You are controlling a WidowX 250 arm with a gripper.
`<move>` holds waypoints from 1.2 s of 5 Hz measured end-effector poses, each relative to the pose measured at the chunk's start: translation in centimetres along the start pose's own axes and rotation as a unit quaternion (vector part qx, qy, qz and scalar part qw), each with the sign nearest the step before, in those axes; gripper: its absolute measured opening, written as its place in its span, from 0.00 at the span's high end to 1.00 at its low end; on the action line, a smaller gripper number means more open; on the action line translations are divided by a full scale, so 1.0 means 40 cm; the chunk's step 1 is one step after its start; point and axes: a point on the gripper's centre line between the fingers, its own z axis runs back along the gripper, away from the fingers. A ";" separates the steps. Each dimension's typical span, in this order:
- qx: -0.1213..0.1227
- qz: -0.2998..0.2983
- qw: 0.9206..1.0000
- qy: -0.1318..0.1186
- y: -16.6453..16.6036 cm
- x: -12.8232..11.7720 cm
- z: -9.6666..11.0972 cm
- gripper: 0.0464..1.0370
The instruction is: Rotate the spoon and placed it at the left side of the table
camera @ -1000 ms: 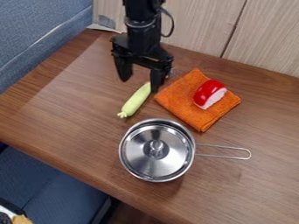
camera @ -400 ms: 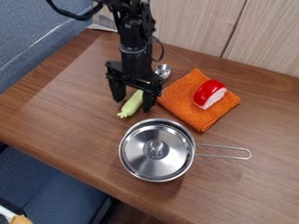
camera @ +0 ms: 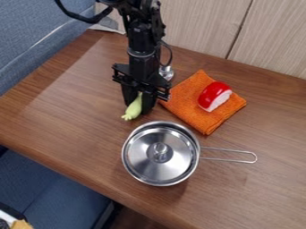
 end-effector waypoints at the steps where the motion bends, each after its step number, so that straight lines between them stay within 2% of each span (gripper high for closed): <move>1: -0.002 -0.003 1.000 0.001 -0.003 -0.001 0.000 0.63; 2: -0.016 -0.010 1.000 -0.002 -0.013 0.002 0.000 0.63; 3: -0.037 -0.007 0.999 0.006 -0.028 0.005 0.013 0.63; 4: -0.051 0.018 0.999 -0.003 -0.029 0.013 0.055 0.63; 5: -0.063 0.074 0.994 -0.040 -0.004 0.020 0.121 0.63; 6: -0.051 0.177 0.981 -0.064 0.027 -0.020 0.173 0.63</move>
